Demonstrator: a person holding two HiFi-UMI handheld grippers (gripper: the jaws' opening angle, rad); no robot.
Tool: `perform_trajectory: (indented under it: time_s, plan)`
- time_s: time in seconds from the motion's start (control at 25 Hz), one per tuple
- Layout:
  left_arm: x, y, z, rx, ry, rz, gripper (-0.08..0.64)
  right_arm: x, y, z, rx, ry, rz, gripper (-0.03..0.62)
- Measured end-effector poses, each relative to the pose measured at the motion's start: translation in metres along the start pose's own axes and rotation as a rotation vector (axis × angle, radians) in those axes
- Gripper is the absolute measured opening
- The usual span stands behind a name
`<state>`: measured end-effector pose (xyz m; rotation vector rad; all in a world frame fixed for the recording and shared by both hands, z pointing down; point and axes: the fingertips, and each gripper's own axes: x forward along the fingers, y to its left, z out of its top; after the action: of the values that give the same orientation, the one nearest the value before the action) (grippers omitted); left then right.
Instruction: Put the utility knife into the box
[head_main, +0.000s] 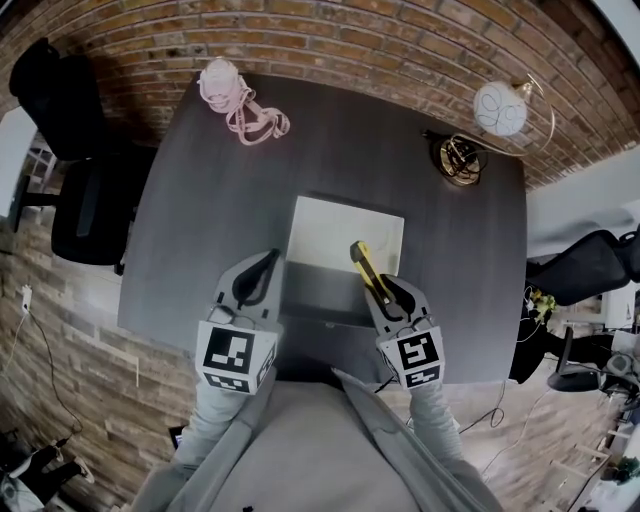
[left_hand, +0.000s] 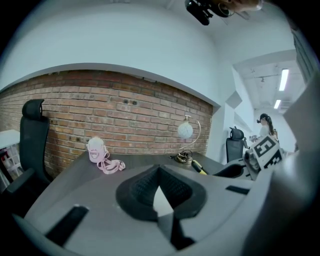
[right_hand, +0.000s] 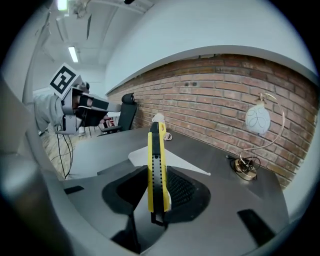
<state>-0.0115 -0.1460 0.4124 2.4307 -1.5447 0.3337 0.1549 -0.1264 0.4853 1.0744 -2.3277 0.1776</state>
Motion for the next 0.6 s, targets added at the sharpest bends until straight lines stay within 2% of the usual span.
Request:
perform_trajectory:
  time_s: [0.6]
  plan:
    - [0.009,-0.01,-0.031,-0.029,0.057,-0.034,0.018,0.035,0.044,-0.044,-0.266,0.148,0.176,0.127]
